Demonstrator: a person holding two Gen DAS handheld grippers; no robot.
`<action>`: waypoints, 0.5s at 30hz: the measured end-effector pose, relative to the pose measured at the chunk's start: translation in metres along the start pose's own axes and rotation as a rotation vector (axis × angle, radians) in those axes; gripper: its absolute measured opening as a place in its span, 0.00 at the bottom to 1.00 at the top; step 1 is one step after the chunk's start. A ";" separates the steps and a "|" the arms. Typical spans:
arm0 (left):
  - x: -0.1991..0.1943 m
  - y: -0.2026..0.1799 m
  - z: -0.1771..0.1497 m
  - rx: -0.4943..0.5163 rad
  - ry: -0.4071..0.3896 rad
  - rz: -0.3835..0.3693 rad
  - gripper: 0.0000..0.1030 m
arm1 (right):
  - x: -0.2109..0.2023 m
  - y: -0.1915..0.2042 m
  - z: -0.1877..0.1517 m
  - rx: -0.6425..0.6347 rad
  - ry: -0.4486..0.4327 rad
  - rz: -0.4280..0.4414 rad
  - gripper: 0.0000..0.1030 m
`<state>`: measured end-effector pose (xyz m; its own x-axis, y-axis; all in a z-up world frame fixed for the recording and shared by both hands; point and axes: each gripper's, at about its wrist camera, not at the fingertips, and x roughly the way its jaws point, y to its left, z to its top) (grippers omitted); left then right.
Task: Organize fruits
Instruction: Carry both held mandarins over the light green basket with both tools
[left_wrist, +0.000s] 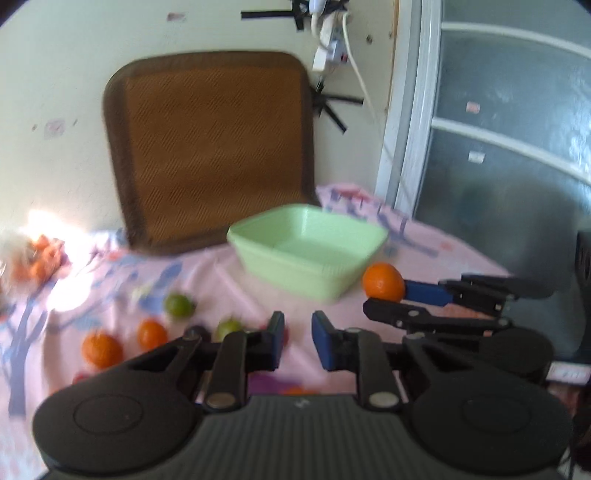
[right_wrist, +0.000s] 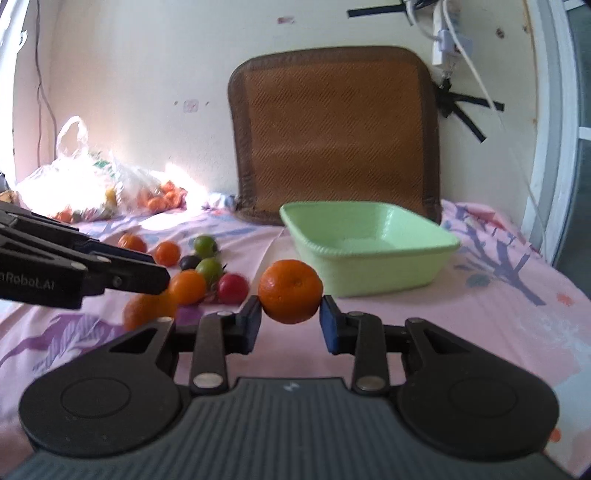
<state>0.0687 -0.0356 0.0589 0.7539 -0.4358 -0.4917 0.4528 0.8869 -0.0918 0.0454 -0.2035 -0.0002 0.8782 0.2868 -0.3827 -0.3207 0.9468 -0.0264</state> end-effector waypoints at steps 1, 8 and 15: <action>0.011 0.000 0.014 -0.011 -0.012 -0.023 0.18 | 0.002 -0.008 0.007 0.016 -0.029 -0.031 0.36; 0.088 0.020 0.063 -0.160 0.039 -0.090 0.17 | 0.047 -0.056 0.033 0.075 -0.089 -0.162 0.36; 0.009 0.013 0.011 -0.039 -0.001 -0.102 0.44 | 0.055 -0.062 0.023 0.114 -0.070 -0.127 0.36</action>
<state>0.0865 -0.0300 0.0632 0.7052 -0.5247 -0.4768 0.5088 0.8429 -0.1751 0.1217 -0.2428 0.0016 0.9330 0.1692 -0.3176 -0.1665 0.9854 0.0358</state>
